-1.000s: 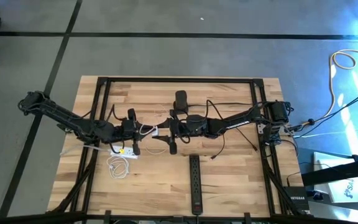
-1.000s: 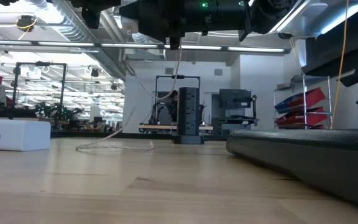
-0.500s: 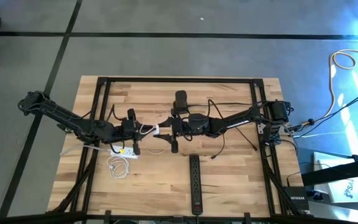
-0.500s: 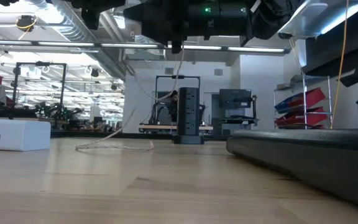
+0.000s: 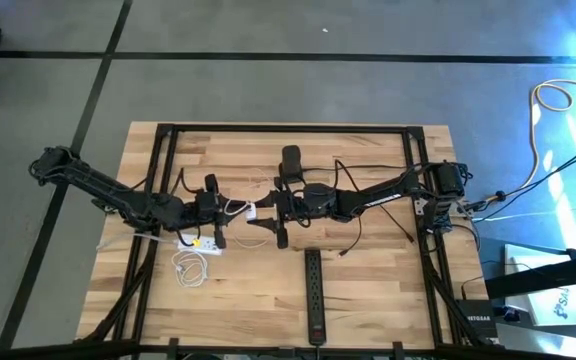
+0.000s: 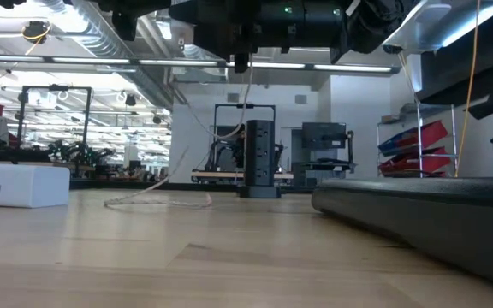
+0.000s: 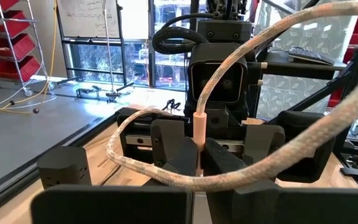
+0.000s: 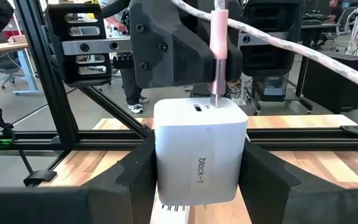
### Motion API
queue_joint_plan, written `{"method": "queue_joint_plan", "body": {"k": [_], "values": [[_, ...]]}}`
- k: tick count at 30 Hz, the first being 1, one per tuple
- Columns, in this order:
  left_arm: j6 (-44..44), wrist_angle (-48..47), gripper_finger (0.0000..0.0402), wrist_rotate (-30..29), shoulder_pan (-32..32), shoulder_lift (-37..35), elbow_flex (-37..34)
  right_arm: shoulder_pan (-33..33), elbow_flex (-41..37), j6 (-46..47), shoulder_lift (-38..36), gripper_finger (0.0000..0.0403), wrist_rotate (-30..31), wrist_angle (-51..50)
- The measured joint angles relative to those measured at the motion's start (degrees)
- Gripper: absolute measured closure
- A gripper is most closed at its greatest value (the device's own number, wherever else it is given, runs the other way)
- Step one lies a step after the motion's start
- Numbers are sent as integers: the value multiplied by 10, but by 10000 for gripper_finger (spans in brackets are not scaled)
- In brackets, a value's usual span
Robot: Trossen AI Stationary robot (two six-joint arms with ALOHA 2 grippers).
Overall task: Insert USB
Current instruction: Insert the pink USB cable into the white USB adapter
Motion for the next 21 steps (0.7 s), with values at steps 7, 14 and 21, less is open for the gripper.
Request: {"method": "queue_joint_plan", "body": {"k": [7, 14, 21], "values": [[7, 9, 402, 0, 0, 0, 0, 0, 6, -1, 1, 235, 9, 0], [8, 8, 402, 0, 0, 0, 0, -4, 7, -4, 1, 235, 14, -3], [8, 7, 402, 0, 0, 0, 0, -5, 7, -4, 2, 235, 18, -4]]}}
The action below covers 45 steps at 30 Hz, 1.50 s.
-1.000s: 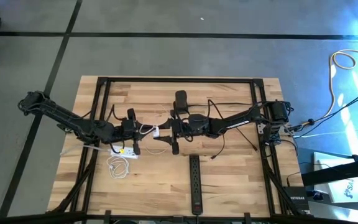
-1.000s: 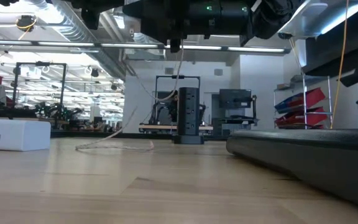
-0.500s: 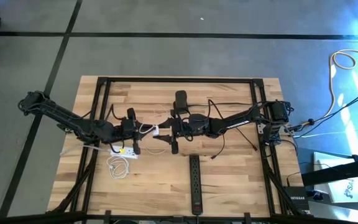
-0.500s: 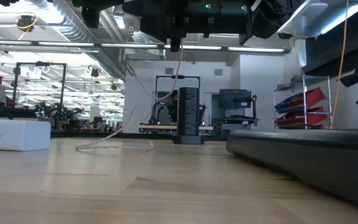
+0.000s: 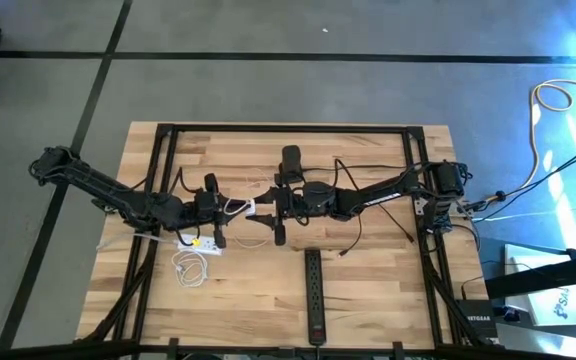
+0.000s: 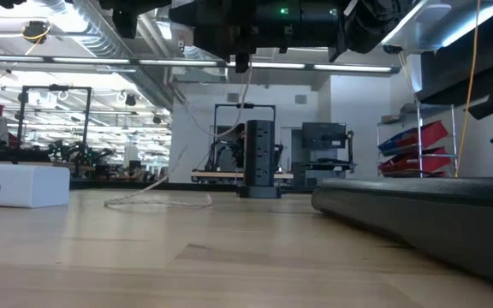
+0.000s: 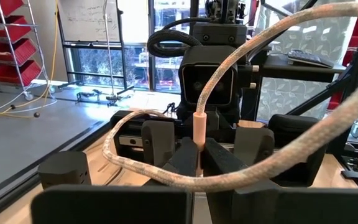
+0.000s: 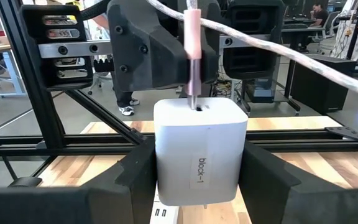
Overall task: Insert USB
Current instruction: Insert the pink USB cable into the white USB adapter
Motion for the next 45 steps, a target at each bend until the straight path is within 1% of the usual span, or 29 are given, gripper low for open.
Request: {"method": "queue_joint_plan", "body": {"k": [8, 45], "values": [[1, -2, 402, 0, 0, 0, 0, 1, 0, 0, 0, 235, -15, 0], [-8, -3, 402, 4, 1, 0, 1, 0, 0, 2, 1, 235, -6, 6]]}}
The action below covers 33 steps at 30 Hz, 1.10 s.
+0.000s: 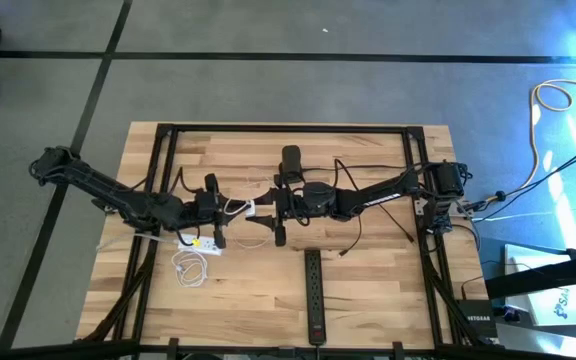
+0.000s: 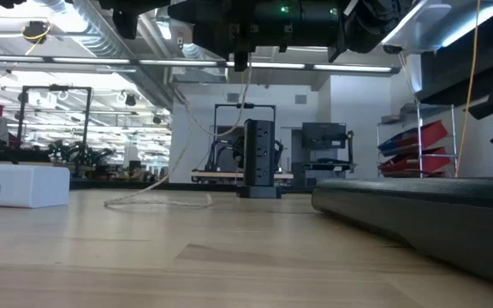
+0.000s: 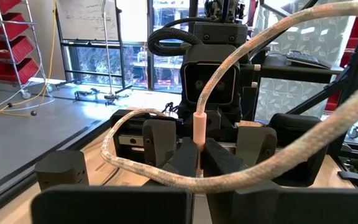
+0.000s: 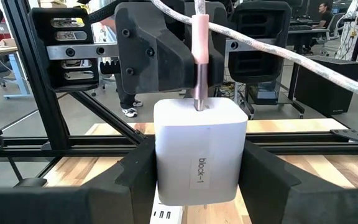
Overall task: Insert USB
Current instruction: Insert the pink USB cable into the white USB adapter
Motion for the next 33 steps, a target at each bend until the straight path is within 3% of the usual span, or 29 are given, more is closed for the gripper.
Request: {"method": "queue_joint_plan", "body": {"k": [33], "values": [[-31, -35, 402, 10, 7, -1, 1, 1, 0, -2, 1, 235, -4, 14]]}}
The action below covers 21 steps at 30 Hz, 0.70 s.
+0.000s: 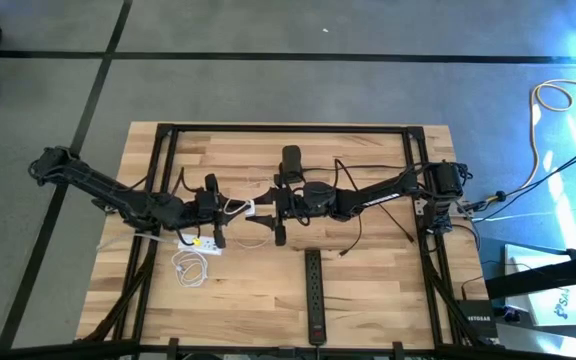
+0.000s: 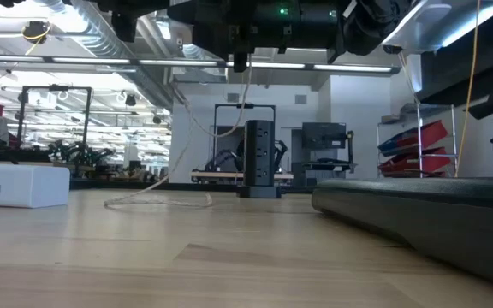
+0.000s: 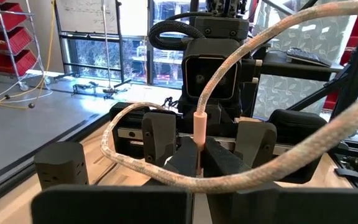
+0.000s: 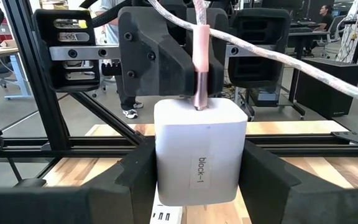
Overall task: Insert USB
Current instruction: Insert the pink USB cable into the white USB adapter
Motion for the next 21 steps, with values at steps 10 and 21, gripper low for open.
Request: {"method": "queue_joint_plan", "body": {"k": [10, 21], "values": [[-18, -11, 401, 16, 9, 0, -1, 0, 0, 0, 0, 236, 0, -4], [-20, -13, 402, 19, 9, 1, -1, 0, 0, 0, 0, 236, 0, -8]]}}
